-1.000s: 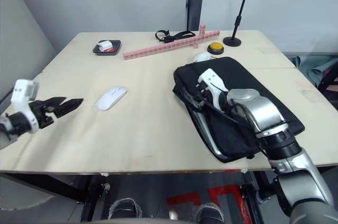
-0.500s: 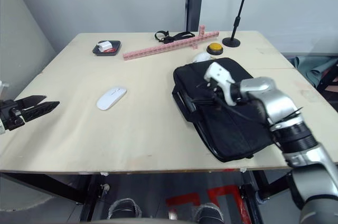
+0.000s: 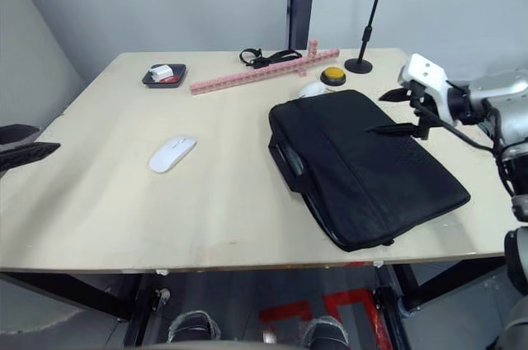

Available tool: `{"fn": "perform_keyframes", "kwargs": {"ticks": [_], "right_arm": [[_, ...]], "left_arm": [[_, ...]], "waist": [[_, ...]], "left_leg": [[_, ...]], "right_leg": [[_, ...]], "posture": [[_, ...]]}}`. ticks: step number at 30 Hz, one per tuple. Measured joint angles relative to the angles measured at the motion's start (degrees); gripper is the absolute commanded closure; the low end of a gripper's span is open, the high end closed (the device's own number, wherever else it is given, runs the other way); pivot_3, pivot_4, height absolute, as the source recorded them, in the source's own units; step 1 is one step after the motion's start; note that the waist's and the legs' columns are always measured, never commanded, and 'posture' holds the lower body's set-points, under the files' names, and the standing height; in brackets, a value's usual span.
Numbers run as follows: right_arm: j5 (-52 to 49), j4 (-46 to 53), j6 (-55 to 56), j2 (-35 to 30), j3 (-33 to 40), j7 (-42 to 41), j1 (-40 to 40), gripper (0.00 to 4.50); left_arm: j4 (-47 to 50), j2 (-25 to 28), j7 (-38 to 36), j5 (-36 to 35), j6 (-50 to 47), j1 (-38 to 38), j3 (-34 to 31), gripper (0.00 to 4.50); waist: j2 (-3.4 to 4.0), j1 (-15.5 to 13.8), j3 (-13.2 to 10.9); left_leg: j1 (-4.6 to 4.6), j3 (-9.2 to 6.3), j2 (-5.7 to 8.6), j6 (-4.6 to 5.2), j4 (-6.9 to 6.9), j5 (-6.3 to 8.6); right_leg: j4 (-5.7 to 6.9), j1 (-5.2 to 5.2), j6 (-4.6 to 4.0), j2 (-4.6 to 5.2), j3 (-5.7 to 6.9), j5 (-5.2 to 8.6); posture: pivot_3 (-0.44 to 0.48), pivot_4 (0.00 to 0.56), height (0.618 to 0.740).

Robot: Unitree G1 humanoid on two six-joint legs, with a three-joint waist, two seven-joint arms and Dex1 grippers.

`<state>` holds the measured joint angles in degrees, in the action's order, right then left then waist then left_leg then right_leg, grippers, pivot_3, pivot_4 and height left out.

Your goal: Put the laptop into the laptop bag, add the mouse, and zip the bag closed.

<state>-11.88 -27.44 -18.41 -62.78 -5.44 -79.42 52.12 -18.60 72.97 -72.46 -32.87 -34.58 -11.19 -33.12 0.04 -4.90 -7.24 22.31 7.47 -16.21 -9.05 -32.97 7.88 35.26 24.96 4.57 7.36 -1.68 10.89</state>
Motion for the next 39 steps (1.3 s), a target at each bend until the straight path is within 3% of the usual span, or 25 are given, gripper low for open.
{"fn": "perform_keyframes", "kwargs": {"ticks": [10,17,23,31,39], "right_arm": [[5.7,-11.3,6.6,1.3,-0.3,-2.6,8.2,0.04],[4.7,-11.7,10.2,7.6,1.7,-0.2,7.9,0.04],[-8.1,2.2,3.7,15.1,9.5,0.1,0.9,0.04],[-28.0,24.0,-16.1,22.8,13.8,5.7,-6.6,0.04],[-34.2,30.2,-22.4,22.6,14.4,7.6,-8.9,0.04]], "left_arm": [[-6.0,1.3,-3.5,3.4,3.9,-6.7,6.4,0.00],[-3.8,-0.7,-2.5,3.3,3.1,-4.7,5.5,0.00],[2.4,-6.9,2.0,2.0,0.7,2.6,-0.2,0.00],[15.6,-17.1,10.5,-0.7,-3.2,10.2,-4.3,0.00],[25.0,-22.2,17.0,-1.8,-3.8,15.8,-6.5,0.00]], "waist": [[-0.01,0.2,0.0],[-0.02,0.7,0.0],[-0.07,0.5,0.0],[-0.15,-0.5,0.1],[-0.23,-0.5,0.2]], "left_leg": [[0.21,-0.01,0.00,0.15,-0.17,0.08],[0.56,-0.05,0.00,0.26,-0.35,0.10],[0.57,-0.14,0.00,0.30,-0.39,0.11],[0.48,-0.20,0.00,0.30,-0.42,0.10],[0.43,-0.20,0.00,0.28,-0.39,0.11]], "right_leg": [[0.09,0.13,-0.94,-0.01,0.04,0.10],[0.13,0.29,-1.49,-0.01,0.07,0.03],[0.14,0.29,-1.59,-0.03,0.14,0.01],[0.15,0.19,-1.62,-0.03,0.17,0.01],[0.10,0.13,-1.61,-0.03,0.17,0.01]], "posture": [[0.000,0.150,0.740],[0.000,0.150,0.740],[0.000,0.150,0.740],[0.000,0.150,0.740],[0.000,0.150,0.740]]}}
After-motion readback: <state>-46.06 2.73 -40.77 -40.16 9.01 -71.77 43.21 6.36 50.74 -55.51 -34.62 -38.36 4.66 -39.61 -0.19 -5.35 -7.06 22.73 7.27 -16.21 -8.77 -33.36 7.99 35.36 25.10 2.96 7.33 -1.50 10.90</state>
